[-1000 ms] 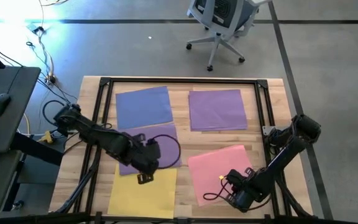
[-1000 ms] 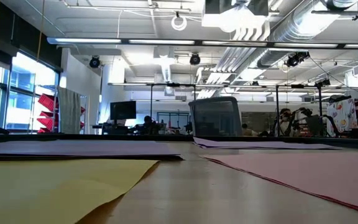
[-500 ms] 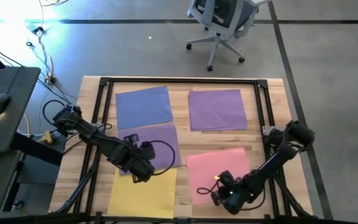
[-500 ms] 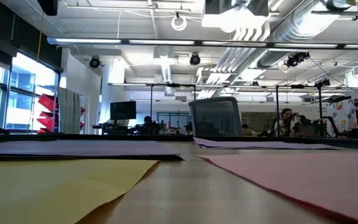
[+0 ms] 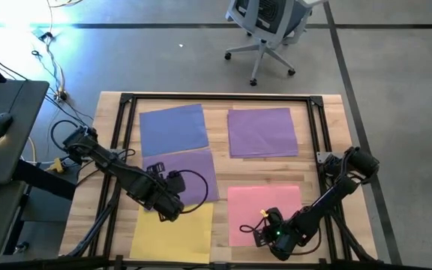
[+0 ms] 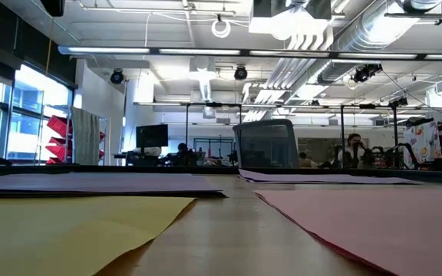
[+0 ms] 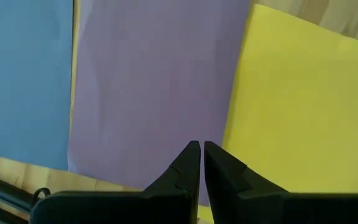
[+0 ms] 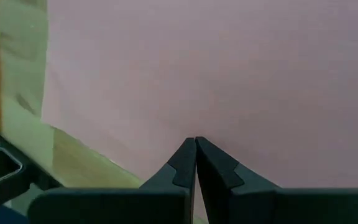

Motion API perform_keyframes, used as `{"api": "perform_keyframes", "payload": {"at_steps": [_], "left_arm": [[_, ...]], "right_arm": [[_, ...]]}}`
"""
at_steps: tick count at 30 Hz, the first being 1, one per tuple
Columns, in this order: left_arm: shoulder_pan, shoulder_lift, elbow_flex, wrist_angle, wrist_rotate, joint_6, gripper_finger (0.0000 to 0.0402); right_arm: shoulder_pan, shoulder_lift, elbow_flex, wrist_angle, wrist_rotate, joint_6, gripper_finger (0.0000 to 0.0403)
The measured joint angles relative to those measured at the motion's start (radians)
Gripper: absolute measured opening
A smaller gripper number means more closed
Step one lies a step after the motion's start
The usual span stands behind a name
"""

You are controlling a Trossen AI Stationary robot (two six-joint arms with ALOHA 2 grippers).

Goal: Organize paper
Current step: Adjust the pink papers, then stack the violet paper on the top right violet paper

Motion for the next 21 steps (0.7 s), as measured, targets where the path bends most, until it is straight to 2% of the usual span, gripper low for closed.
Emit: {"api": "perform_keyframes", "payload": {"at_steps": [7,13,17,21], "left_arm": [[-0.026,-0.053,0.035,-0.005,-0.131,-0.108,0.0],[-0.026,-0.062,0.019,-0.027,-0.139,-0.133,0.0],[-0.005,-0.084,-0.08,0.004,-0.16,-0.138,0.0006],[0.045,-0.136,-0.259,0.132,-0.1,-0.101,0.0032]], "right_arm": [[-0.015,-0.024,0.116,-0.217,-0.021,-0.048,0.0],[-0.073,-0.027,0.185,-0.171,0.04,-0.164,0.0],[-0.154,-0.027,0.22,-0.138,0.105,-0.249,0.0005],[-0.271,-0.027,0.231,-0.05,0.076,-0.391,0.0036]]}}
